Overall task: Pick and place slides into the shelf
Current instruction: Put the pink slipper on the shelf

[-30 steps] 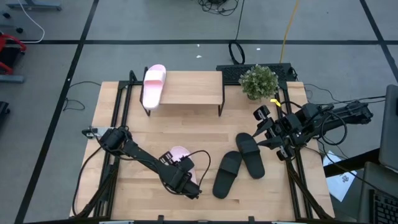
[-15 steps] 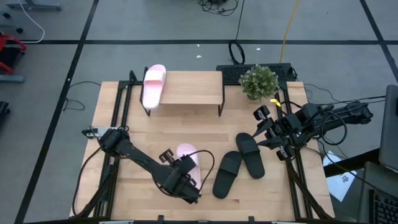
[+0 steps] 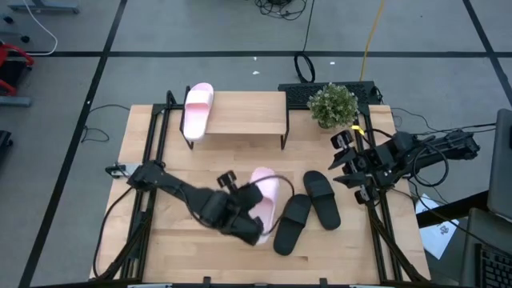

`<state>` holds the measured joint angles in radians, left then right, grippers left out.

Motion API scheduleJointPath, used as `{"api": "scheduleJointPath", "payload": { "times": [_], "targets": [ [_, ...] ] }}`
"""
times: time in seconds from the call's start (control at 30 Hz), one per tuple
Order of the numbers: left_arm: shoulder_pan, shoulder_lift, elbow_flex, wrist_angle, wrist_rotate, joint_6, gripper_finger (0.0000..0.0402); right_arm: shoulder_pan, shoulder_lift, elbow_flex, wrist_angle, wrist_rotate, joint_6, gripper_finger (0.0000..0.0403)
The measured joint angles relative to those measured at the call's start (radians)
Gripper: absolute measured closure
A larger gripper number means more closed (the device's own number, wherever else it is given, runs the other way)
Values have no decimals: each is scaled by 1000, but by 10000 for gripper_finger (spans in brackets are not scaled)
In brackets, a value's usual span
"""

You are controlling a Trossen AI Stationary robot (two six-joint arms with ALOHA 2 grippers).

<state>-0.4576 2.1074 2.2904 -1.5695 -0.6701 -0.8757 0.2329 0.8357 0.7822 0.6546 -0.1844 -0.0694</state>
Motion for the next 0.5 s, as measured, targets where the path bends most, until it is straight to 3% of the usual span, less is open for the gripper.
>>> {"api": "scheduleJointPath", "payload": {
  "times": [0.3,0.5],
  "targets": [
    [163,-148,1,-4,-134,248,402,-2,0,0,27,130,-152,298],
    [331,-233,2,-2,-188,441,401,-3,0,0,62,228,-253,298]
  ]
}}
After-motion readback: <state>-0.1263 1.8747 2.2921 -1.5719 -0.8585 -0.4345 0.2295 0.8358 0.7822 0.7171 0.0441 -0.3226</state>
